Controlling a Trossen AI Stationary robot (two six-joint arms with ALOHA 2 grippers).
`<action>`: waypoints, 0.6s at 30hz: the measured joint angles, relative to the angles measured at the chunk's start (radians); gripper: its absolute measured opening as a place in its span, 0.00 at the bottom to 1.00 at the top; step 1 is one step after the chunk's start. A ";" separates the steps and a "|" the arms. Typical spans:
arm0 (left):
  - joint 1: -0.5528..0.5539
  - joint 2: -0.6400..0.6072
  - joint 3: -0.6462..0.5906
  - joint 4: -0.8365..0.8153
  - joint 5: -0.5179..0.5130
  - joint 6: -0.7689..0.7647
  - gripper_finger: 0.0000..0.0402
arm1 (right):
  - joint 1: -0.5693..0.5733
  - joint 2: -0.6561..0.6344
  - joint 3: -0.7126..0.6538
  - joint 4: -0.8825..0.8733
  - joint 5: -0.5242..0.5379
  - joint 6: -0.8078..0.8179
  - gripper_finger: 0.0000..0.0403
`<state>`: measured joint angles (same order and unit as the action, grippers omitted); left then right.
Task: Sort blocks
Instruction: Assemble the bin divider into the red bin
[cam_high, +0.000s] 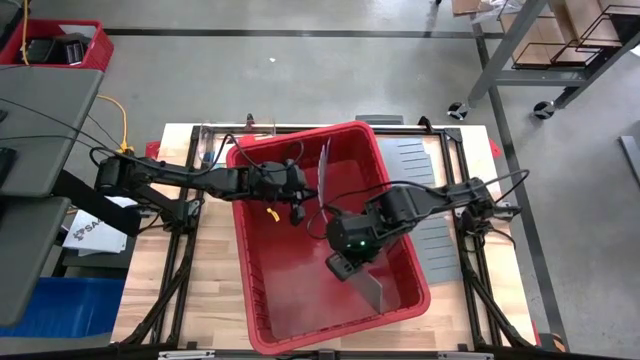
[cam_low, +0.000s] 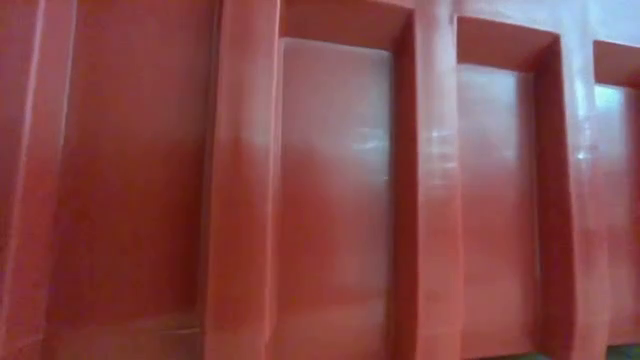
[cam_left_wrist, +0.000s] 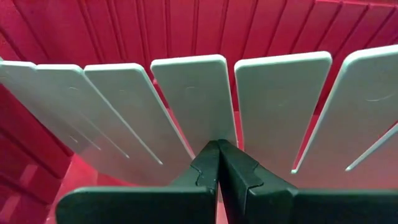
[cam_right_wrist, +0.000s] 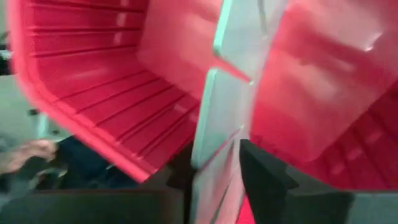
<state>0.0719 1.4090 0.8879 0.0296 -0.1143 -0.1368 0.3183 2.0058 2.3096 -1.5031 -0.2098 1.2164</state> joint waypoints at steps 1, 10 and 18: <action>0.000 0.000 0.000 0.000 0.000 0.000 0.00 | 0.002 0.003 0.000 -0.015 0.007 -0.010 0.18; 0.010 -0.066 0.000 -0.027 -0.008 0.030 0.00 | 0.060 0.004 0.000 -0.068 0.164 0.027 0.01; 0.085 -0.230 0.000 -0.148 -0.055 0.105 0.00 | 0.119 -0.010 -0.001 -0.070 0.240 0.124 0.00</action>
<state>0.1569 1.1791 0.8883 -0.1184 -0.1692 -0.0319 0.4369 1.9953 2.3089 -1.5736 0.0300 1.3407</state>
